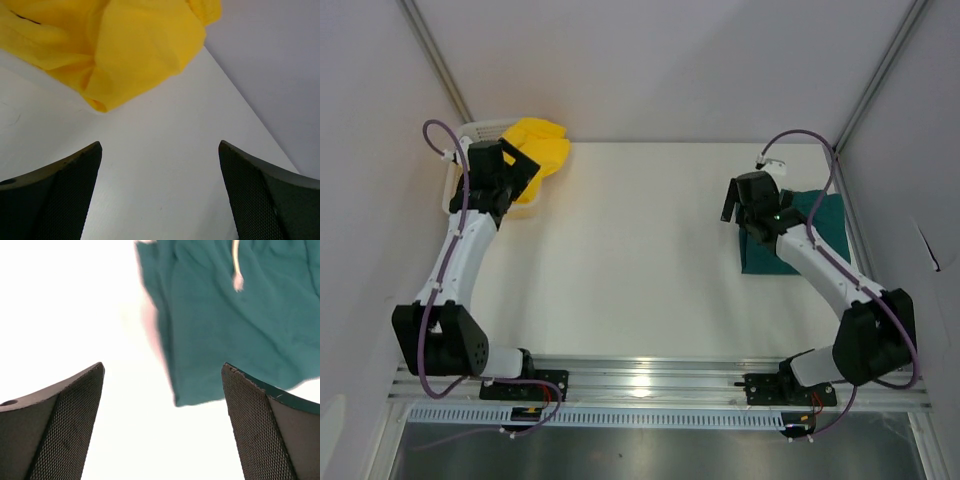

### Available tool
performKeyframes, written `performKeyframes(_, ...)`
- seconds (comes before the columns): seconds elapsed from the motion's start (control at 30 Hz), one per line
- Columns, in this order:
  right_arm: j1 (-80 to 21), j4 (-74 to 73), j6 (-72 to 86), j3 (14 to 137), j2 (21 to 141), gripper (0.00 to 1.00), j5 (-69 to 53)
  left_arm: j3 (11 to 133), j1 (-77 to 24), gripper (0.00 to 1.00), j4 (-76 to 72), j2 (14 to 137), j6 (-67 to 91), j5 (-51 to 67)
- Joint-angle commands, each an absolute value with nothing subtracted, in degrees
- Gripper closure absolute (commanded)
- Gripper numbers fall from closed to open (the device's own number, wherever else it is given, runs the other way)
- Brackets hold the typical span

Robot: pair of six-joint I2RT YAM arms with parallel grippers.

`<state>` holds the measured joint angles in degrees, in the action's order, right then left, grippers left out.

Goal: Fold and stack the shorts
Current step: Neatly place the folded shorts to the corner, then grab the shorts from the pile

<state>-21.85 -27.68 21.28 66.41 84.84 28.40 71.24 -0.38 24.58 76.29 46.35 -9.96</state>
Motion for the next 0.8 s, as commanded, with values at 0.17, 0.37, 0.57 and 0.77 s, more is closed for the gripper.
performKeyframes(0.17, -20.66, -5.56, 27.68, 48.09, 75.5, 0.01, 24.26, 77.42, 5.18, 0.01, 24.79, 87.17, 51.68, -15.99)
performKeyframes(0.37, -20.65, -4.4, 28.13, 48.16, 78.84, 0.01, 20.66, 82.52, 6.06, 0.01, 23.38, 94.65, 51.86, -17.05)
performKeyframes(0.57, -20.92, -3.78, 27.95, 47.55, 79.19, 0.01, 19.77, 87.27, 6.24, 0.02, 21.89, 102.74, 49.93, -18.28)
performKeyframes(0.77, -21.01, -2.55, 27.6, 46.41, 78.22, 0.0, 20.21, 89.47, 7.56, 0.32, 18.55, 108.8, 47.82, -14.16)
